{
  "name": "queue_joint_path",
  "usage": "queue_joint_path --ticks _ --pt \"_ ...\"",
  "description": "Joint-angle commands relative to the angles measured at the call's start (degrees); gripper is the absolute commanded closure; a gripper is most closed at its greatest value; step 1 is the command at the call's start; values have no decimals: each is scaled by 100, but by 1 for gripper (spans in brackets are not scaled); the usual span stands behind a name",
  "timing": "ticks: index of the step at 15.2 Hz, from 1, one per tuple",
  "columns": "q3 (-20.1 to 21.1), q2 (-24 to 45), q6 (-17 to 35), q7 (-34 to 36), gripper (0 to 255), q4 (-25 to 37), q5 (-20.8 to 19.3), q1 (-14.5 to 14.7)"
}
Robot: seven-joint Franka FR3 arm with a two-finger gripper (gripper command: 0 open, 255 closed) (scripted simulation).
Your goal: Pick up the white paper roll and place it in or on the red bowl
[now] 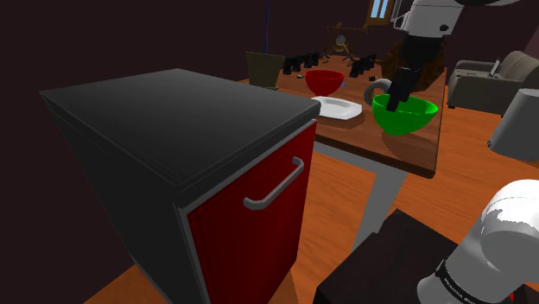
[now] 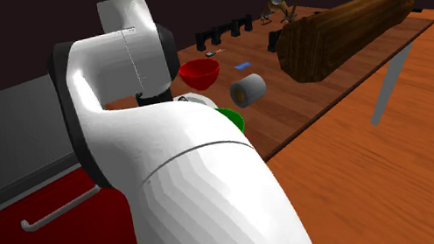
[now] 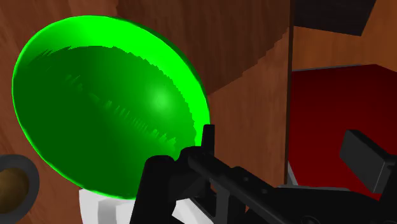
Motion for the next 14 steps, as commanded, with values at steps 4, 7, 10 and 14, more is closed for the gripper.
queue_joint_path --ticks 4,7,10,14 --pt "145 91 626 -67 0 -361 -649 -139" --pt "264 238 1278 -55 0 -677 -1329 -317" --pt "366 448 1941 46 0 -929 -2059 -545" --pt "500 829 2802 346 0 -1134 -3142 -944"
